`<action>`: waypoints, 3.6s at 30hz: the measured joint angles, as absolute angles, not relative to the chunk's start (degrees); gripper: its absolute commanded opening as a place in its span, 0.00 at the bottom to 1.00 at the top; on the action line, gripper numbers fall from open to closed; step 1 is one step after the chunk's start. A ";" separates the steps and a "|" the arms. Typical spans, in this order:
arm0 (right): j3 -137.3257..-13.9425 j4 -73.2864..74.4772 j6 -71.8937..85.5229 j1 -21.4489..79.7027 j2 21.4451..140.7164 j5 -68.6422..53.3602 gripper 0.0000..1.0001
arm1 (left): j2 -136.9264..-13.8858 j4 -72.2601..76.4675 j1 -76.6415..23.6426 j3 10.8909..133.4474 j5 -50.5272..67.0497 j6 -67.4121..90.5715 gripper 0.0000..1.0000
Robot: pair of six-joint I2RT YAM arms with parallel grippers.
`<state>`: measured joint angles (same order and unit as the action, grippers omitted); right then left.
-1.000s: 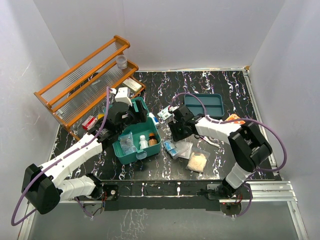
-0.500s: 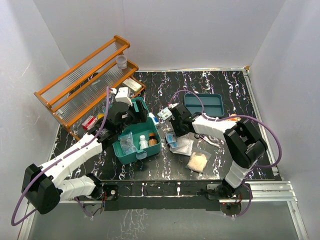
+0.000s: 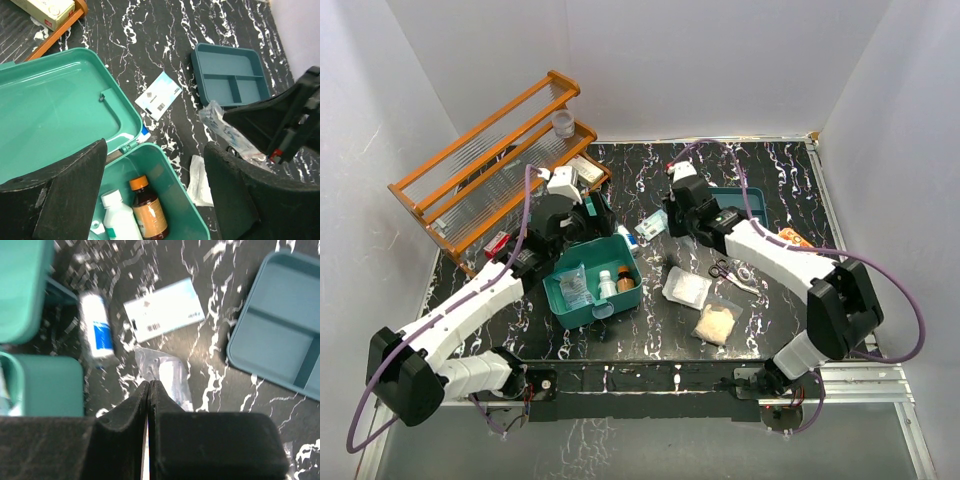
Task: Organize the medicine kit
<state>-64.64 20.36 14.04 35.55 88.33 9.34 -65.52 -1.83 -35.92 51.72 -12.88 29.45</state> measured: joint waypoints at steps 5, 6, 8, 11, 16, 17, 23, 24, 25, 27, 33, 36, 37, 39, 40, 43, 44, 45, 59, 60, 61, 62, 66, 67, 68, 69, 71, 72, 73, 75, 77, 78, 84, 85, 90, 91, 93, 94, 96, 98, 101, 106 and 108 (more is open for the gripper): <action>-71.05 20.23 15.14 35.05 86.28 5.91 0.00 | -66.67 -2.35 -33.52 54.17 -8.99 31.99 0.80; -72.40 19.97 15.40 35.03 86.21 4.95 0.00 | -67.05 -2.59 -33.06 54.85 -8.08 32.64 0.81; -75.00 19.64 16.10 35.00 86.19 2.28 0.00 | -67.85 -2.98 -32.10 56.05 -6.20 34.22 0.82; -79.15 19.49 17.41 34.96 86.39 -3.03 0.00 | -68.71 -3.03 -30.63 56.90 -3.05 36.77 0.85; -87.74 19.20 20.18 34.85 88.99 -11.88 0.00 | -67.42 1.21 -26.24 54.46 4.93 42.74 0.92; -88.97 19.05 20.88 34.85 89.41 -13.17 0.00 | -66.61 2.83 -25.04 53.15 6.44 44.36 0.92; -93.86 17.43 26.76 34.85 90.13 -20.84 0.00 | -61.56 12.25 -21.98 47.37 11.46 53.76 0.98; -94.32 17.10 27.79 34.85 90.13 -21.69 0.00 | -60.80 14.17 -21.98 47.07 12.16 54.94 0.99; -94.76 16.51 29.17 34.85 90.13 -22.59 0.00 | -60.05 15.97 -21.98 46.87 12.82 56.12 0.99; -95.42 15.66 31.81 34.85 90.13 -24.05 0.00 | -58.41 19.57 -21.98 46.59 13.85 58.57 0.99; -95.59 13.41 40.45 34.85 90.13 -27.22 0.00 | -55.46 27.27 -21.98 46.00 15.35 63.53 0.99; -95.37 11.09 45.63 35.09 90.13 -28.75 0.00 | -55.44 30.92 -21.98 44.31 16.64 65.84 0.99; -94.89 9.89 47.03 35.22 90.06 -29.04 0.00 | -55.35 31.29 -21.98 43.57 16.95 66.19 0.99; -93.49 7.57 49.47 35.59 89.89 -29.43 0.00 | -54.61 31.38 -21.98 41.47 17.15 66.74 0.99; -92.75 6.70 50.48 35.94 89.89 -29.45 0.00 | -53.74 31.66 -21.98 39.97 17.12 66.98 0.99; -91.05 5.54 52.73 37.30 89.86 -29.26 0.00 | -49.74 33.32 -21.98 34.57 17.06 68.25 0.99; -90.74 5.15 53.34 37.89 89.86 -29.08 0.00 | -48.45 34.33 -21.98 33.10 17.08 68.77 0.99; -90.30 4.40 53.87 38.52 89.84 -28.77 0.00 | -47.57 35.20 -22.00 32.18 17.10 69.23 0.99; -87.09 -0.91 60.77 45.28 84.47 -27.27 0.00 | -41.89 45.34 -22.00 29.15 19.38 71.81 0.84; -86.98 -1.30 61.21 45.30 84.03 -27.14 0.00 | -41.85 45.50 -22.00 29.15 19.46 71.50 0.78; -86.70 -1.74 61.49 45.32 83.57 -26.94 0.00 | -41.78 45.80 -22.00 29.15 19.55 71.20 0.71; -86.32 -1.87 61.71 45.32 83.09 -26.74 0.00 | -41.71 46.13 -22.00 29.15 19.62 70.94 0.65; -85.23 -2.02 62.54 45.32 82.11 -26.02 0.00 | -41.41 49.12 -22.00 29.06 19.90 70.08 0.45; -85.03 -2.09 62.76 45.32 82.11 -25.76 0.00 | -41.41 50.15 -22.00 28.97 19.94 70.11 0.43; -84.73 -2.15 63.00 45.32 82.11 -25.45 0.00 | -41.43 51.03 -22.00 28.86 19.99 70.00 0.41; -84.44 -2.09 63.13 45.32 82.11 -25.19 0.00 | -41.43 51.70 -22.00 28.75 20.03 70.00 0.40; -83.81 -1.93 63.16 45.32 82.08 -24.43 0.00 | -41.47 52.75 -22.00 28.47 20.03 69.87 0.37; -83.57 -1.78 63.16 45.32 82.04 -23.94 0.00 | -41.45 52.77 -22.00 28.25 20.01 69.78 0.35; -83.42 -1.69 63.16 45.32 82.04 -23.62 0.00 | -41.43 52.73 -22.00 28.05 19.92 69.60 0.33; -82.85 -1.54 63.13 45.32 81.95 -22.59 0.00 | -41.41 52.23 -22.02 27.86 19.73 69.34 0.29; -82.32 -1.26 63.09 45.32 81.78 -21.65 0.00 | -41.15 51.29 -22.02 27.68 19.18 68.88 0.23; -82.11 -1.15 63.02 45.32 81.71 -21.10 0.00 | -40.84 50.28 -22.02 27.66 18.79 68.49 0.21; -80.68 -0.19 62.43 45.32 81.45 -19.11 0.39 | -38.54 42.78 -22.04 27.68 16.64 66.48 0.06; -80.16 -0.08 62.26 45.32 81.34 -18.65 0.48 | -38.17 41.12 -22.04 27.75 16.29 66.11 0.04; -76.34 2.39 60.25 45.32 79.13 -14.00 0.68 | -37.06 26.30 -22.04 30.22 15.22 63.05 0.01; -75.55 3.51 59.68 45.34 78.37 -12.56 0.69 | -37.04 22.20 -22.04 31.40 15.22 62.08 0.01; -74.08 6.20 58.04 45.34 76.40 -8.97 0.69 | -37.21 13.41 -22.04 34.39 15.22 59.79 0.01; -73.12 7.55 57.19 45.34 75.13 -6.87 0.69 | -37.45 8.84 -22.04 36.18 15.27 58.39 0.01; -70.91 10.11 55.88 45.32 72.31 -2.72 0.69 | -38.35 0.99 -22.04 39.29 15.40 55.64 0.00; -68.40 12.21 55.09 45.34 69.56 0.97 0.69 | -40.36 -6.96 -22.04 42.33 15.51 52.53 0.00; -64.64 14.66 54.35 45.32 66.52 5.19 0.68 | -44.56 -16.03 -22.04 44.80 15.59 48.82 0.00; -59.05 17.93 53.65 45.32 65.65 10.00 0.67 | -52.42 -25.91 -22.04 45.06 15.53 45.15 0.00; -57.91 18.72 53.08 45.32 66.59 10.94 0.67 | -54.92 -28.93 -22.04 45.10 14.96 43.99 0.00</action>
<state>-57.91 18.72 53.08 45.32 66.59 10.94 -54.92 -28.93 -22.04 45.10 14.96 43.99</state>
